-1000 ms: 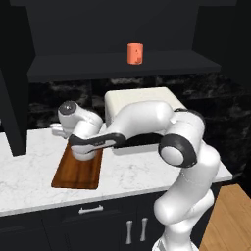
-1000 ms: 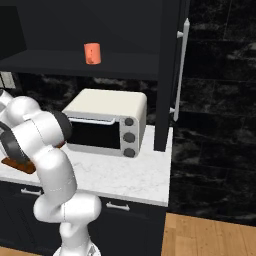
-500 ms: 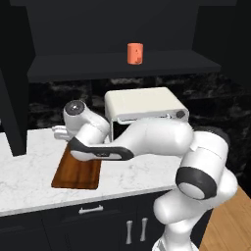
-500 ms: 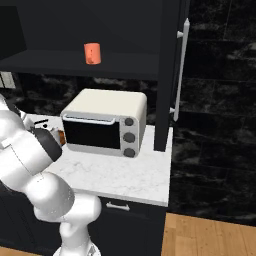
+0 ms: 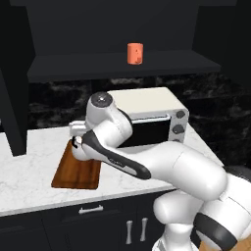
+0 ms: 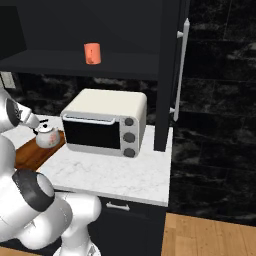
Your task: Pick the kettle from the counter and place it on the tray. Then pick the mug from the cabinet and place it on the tray. Then close the cabinet doors.
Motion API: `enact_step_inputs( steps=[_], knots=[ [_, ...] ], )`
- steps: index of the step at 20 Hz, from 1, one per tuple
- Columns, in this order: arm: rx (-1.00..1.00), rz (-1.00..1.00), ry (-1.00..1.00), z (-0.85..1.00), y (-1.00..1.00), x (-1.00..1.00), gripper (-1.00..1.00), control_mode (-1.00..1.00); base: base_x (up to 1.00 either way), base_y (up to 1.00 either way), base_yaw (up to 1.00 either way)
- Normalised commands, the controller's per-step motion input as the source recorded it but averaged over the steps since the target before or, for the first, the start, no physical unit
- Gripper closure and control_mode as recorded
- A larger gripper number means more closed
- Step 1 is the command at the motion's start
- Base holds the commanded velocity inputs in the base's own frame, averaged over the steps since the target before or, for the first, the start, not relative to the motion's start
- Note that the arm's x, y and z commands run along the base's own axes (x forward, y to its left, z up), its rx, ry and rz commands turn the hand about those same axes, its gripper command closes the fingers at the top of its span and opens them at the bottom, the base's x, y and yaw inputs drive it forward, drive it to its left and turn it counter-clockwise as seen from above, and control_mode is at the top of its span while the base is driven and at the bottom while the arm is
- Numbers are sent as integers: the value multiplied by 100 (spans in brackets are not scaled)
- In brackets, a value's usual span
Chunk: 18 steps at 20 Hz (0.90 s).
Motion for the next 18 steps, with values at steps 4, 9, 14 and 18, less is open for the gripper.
enact_step_inputs(
  steps=[4,9,14,18],
  knots=[
    [2,0,0,61,-60,-25,-100,-100,0,0,0],
    [0,0,-4,58,-55,-22,-100,-100,0,0,0],
    [0,0,-3,55,-55,-14,-100,-100,0,0,0],
    [0,-1,-3,60,-51,-2,-100,-100,0,0,0]
  ],
)
